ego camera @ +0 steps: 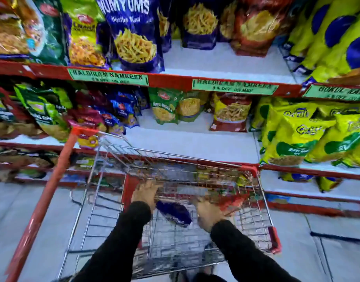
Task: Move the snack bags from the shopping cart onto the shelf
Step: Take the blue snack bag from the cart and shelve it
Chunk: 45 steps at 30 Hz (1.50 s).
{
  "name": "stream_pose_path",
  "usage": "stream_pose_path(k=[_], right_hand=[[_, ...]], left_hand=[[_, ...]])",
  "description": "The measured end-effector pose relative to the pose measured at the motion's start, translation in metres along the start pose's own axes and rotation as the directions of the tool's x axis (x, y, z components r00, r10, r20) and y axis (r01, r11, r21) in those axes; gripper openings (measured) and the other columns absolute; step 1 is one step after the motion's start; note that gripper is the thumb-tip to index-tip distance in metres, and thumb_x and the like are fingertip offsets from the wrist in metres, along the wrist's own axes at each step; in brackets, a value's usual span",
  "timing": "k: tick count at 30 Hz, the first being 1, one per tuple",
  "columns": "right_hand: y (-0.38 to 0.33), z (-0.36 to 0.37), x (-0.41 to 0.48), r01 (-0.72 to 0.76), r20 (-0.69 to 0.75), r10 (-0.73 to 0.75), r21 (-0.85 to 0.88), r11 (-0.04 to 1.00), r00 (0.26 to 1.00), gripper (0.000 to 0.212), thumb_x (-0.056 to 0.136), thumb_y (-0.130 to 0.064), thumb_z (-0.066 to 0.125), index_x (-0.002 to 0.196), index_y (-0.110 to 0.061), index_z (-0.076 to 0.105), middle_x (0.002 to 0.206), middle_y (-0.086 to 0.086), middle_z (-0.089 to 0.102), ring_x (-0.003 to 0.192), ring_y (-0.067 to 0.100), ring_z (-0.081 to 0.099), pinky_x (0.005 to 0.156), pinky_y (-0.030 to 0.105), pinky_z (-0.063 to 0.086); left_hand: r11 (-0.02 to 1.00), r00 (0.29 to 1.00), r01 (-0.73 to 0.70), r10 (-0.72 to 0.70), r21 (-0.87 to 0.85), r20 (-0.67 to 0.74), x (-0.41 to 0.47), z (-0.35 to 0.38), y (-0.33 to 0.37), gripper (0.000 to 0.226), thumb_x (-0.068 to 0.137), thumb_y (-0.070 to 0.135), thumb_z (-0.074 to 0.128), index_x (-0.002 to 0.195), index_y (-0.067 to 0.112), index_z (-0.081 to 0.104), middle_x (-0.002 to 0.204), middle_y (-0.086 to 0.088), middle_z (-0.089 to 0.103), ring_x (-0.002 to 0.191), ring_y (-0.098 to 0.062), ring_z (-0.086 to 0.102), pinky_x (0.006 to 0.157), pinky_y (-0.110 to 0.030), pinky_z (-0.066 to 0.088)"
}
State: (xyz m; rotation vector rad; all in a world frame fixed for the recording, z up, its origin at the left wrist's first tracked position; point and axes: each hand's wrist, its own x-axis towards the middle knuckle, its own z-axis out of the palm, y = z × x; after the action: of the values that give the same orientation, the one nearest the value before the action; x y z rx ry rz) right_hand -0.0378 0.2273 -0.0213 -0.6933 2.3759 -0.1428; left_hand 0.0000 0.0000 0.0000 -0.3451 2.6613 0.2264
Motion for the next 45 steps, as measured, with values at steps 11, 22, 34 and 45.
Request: stream_pose_path(k=[11, 22, 34, 45], right_hand=[[-0.003, 0.056, 0.027, -0.139, -0.074, 0.153, 0.177, 0.974, 0.985, 0.034, 0.087, -0.018, 0.049, 0.118, -0.022, 0.062, 0.114, 0.010, 0.070, 0.103, 0.029, 0.066, 0.084, 0.035, 0.053], [0.001, -0.011, -0.022, 0.112, -0.255, 0.026, 0.512, 0.852, 0.967, 0.021, 0.085, -0.025, 0.061, 0.100, -0.017, 0.073, 0.095, -0.005, 0.073, 0.079, 0.006, 0.061, 0.073, 0.020, 0.049], [-0.008, -0.130, -0.073, 0.447, -0.655, 0.198, 0.675, 0.587, 0.729, 0.009, 0.063, -0.026, 0.070, 0.063, -0.029, 0.063, 0.069, -0.011, 0.065, 0.067, -0.002, 0.061, 0.069, 0.023, 0.050], [0.004, -0.306, -0.106, 0.813, -0.865, 0.312, 0.486, 0.320, 0.393, 0.012, 0.064, -0.030, 0.075, 0.066, -0.018, 0.071, 0.058, -0.013, 0.069, 0.059, 0.003, 0.057, 0.057, 0.020, 0.047]], left_hand=[[0.975, 0.970, 0.141, -0.102, -0.170, 0.220, 0.011, 0.043, -0.018, 0.038, 0.086, 0.010, 0.052, 0.115, 0.031, 0.065, 0.113, -0.010, 0.072, 0.107, -0.028, 0.067, 0.091, -0.033, 0.052], [0.762, 0.992, 0.056, -0.116, -0.645, -0.052, -0.033, 0.000, -0.029, 0.010, 0.075, 0.007, 0.075, 0.078, 0.016, 0.073, 0.081, -0.002, 0.070, 0.078, -0.014, 0.059, 0.083, -0.026, 0.048], [0.593, 0.924, -0.344, 0.075, -0.728, -0.376, -0.041, -0.125, -0.013, 0.039, 0.071, 0.003, 0.079, 0.058, 0.038, 0.069, 0.060, 0.017, 0.069, 0.060, 0.009, 0.060, 0.070, -0.019, 0.048], [0.268, 0.766, -0.626, 0.034, -0.732, -0.642, -0.040, -0.307, 0.074, 0.026, 0.082, 0.008, 0.070, 0.061, 0.023, 0.069, 0.057, 0.011, 0.068, 0.057, 0.000, 0.062, 0.053, -0.016, 0.052]])
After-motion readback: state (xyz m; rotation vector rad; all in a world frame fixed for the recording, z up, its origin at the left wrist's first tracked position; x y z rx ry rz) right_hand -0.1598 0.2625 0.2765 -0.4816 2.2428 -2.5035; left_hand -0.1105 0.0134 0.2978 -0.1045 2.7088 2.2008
